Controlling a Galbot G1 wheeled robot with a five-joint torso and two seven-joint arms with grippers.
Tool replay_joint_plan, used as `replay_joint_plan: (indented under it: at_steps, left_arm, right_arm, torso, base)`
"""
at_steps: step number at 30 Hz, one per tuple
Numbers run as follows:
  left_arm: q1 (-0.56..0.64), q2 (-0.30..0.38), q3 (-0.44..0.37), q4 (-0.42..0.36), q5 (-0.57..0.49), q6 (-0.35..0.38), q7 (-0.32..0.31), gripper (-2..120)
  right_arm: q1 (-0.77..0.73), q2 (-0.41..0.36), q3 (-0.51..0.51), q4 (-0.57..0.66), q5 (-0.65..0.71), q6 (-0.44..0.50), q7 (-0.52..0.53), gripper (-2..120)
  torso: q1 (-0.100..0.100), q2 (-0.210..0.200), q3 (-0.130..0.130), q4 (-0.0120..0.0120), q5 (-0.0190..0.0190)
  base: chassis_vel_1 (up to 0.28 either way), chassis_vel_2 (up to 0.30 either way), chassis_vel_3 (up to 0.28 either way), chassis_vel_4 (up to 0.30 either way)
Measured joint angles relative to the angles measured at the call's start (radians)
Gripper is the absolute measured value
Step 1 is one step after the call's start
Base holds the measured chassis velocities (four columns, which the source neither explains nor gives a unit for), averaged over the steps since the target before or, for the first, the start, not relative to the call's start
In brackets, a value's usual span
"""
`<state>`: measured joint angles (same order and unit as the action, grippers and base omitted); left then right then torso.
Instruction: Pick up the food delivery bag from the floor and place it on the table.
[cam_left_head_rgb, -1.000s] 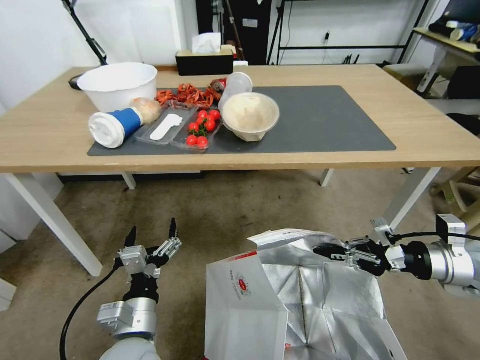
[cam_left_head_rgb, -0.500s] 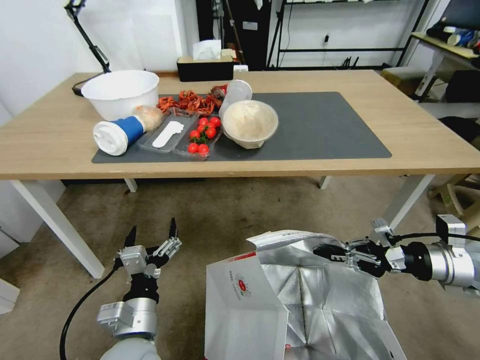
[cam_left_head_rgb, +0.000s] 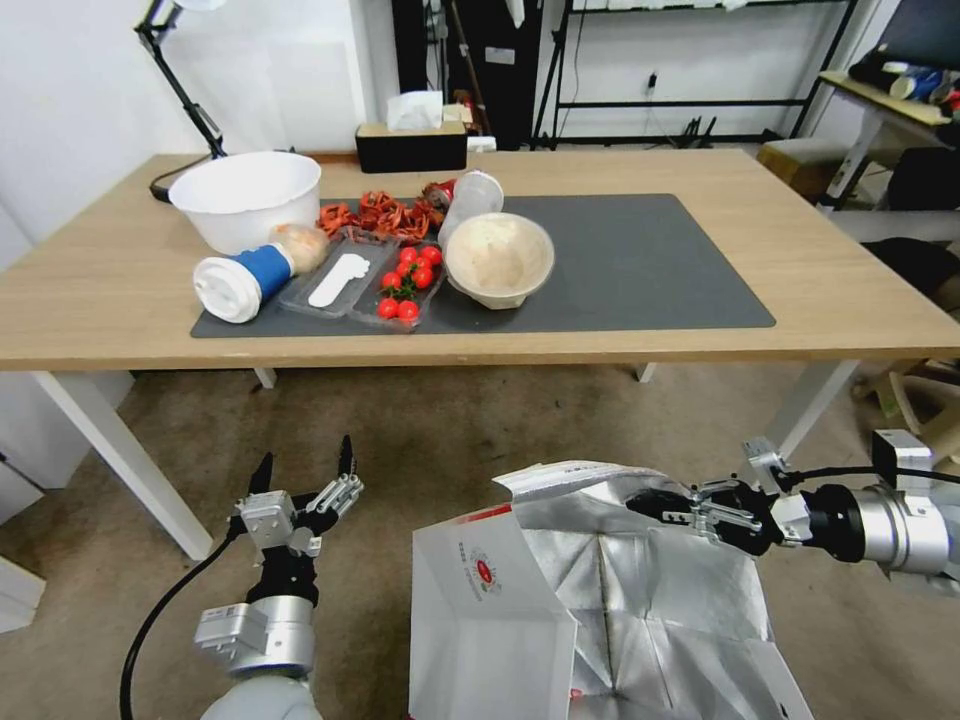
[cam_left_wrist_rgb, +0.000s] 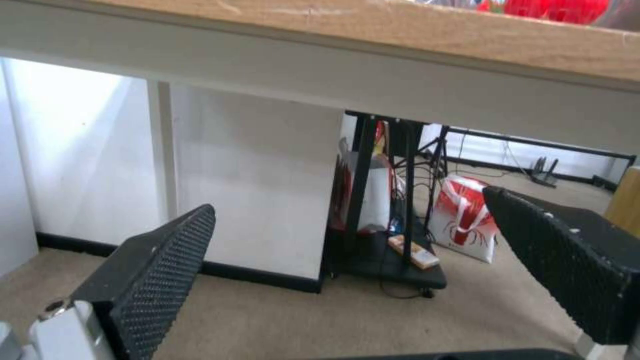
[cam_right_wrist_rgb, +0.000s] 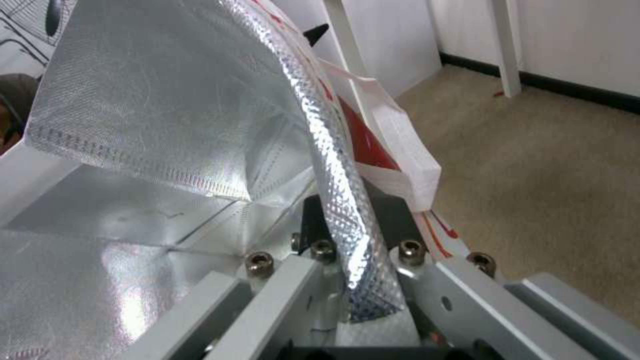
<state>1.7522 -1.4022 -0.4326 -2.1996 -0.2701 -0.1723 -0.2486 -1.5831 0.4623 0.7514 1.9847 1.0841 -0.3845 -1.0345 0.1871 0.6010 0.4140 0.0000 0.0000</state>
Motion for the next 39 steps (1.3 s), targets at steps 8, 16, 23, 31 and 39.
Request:
replay_joint_plan:
  at_steps: [8, 16, 23, 31, 39]
  left_arm:
    - [-0.001, 0.001, 0.001, 0.0, 0.0, 0.0, 0.0, 100]
    - [0.002, 0.003, 0.001, -0.003, -0.001, 0.0, -0.001, 100]
    - [0.003, 0.002, 0.002, -0.005, 0.0, 0.0, -0.002, 100]
    - [0.004, 0.001, 0.004, -0.007, 0.001, -0.003, -0.004, 100]
    - [0.003, 0.0, 0.005, -0.007, 0.001, -0.003, -0.004, 100]
  right_arm:
    - [0.001, -0.001, 0.0, 0.0, 0.0, 0.001, 0.0, 0]
    - [-0.001, 0.002, 0.001, 0.002, -0.002, 0.001, 0.0, 0]
    - [-0.007, 0.005, 0.002, 0.004, -0.005, 0.002, -0.001, 0]
    - [-0.006, 0.005, 0.002, 0.004, -0.007, 0.002, -0.003, 0]
    - [-0.005, 0.004, 0.002, 0.004, -0.007, 0.002, -0.004, 0]
  torso:
    - [0.013, 0.033, 0.019, 0.0001, 0.0]
    - [0.029, 0.072, 0.043, 0.0, 0.0]
    - [0.04, 0.1, 0.06, 0.0, 0.0]
    - [0.055, 0.135, 0.08, 0.0, 0.0]
    - [0.068, 0.168, 0.1, 0.0, 0.0]
  base:
    - [0.0, 0.0, 0.0, 0.0]
    - [0.0, 0.0, 0.0, 0.0]
    - [0.0, 0.0, 0.0, 0.0]
    - [0.0, 0.0, 0.0, 0.0]
    - [0.0, 0.0, 0.0, 0.0]
